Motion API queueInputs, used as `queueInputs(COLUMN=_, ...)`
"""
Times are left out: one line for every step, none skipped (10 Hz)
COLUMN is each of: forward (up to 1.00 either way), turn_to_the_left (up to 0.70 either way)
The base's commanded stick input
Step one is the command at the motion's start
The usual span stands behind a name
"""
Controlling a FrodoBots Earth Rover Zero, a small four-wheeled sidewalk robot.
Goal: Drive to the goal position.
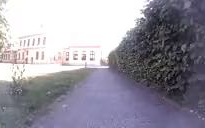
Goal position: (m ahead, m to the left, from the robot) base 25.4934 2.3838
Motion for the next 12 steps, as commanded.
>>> queueInputs(forward=0.60, turn_to_the_left=0.00)
queueInputs(forward=0.60, turn_to_the_left=0.00)
queueInputs(forward=0.60, turn_to_the_left=0.00)
queueInputs(forward=0.60, turn_to_the_left=0.00)
queueInputs(forward=0.60, turn_to_the_left=0.00)
queueInputs(forward=0.60, turn_to_the_left=0.00)
queueInputs(forward=0.60, turn_to_the_left=0.00)
queueInputs(forward=0.60, turn_to_the_left=0.00)
queueInputs(forward=0.60, turn_to_the_left=0.00)
queueInputs(forward=0.60, turn_to_the_left=0.00)
queueInputs(forward=0.60, turn_to_the_left=0.00)
queueInputs(forward=0.60, turn_to_the_left=0.00)
